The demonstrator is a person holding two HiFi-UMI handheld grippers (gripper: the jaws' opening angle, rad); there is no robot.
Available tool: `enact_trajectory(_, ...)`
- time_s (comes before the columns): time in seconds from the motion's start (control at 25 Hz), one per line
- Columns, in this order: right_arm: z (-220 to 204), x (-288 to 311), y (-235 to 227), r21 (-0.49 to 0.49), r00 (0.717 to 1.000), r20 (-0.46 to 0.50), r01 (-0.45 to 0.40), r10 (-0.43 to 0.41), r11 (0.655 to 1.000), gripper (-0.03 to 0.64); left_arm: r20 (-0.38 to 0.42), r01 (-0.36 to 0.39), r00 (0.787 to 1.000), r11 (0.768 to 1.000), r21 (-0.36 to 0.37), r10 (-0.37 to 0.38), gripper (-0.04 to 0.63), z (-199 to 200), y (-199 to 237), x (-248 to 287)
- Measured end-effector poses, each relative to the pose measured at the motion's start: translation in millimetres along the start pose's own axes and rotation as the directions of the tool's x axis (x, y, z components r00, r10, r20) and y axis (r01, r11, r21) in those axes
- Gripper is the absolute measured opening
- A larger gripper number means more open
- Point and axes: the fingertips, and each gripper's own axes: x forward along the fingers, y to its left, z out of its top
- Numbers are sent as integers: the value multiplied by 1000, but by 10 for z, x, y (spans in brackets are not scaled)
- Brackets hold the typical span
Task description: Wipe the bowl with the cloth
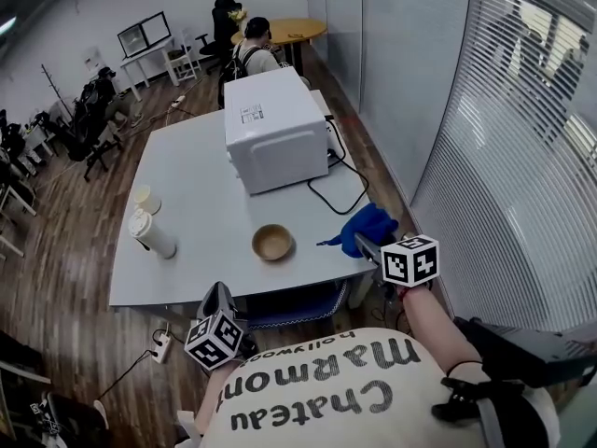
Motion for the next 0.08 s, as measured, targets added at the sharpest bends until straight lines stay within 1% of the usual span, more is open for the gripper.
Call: enact_trajectory(0.08,-7,-45,0,0,1000,-1,0,0,1000,61,-3,4,1000,1000,1,-4,11,-10,-41,-40)
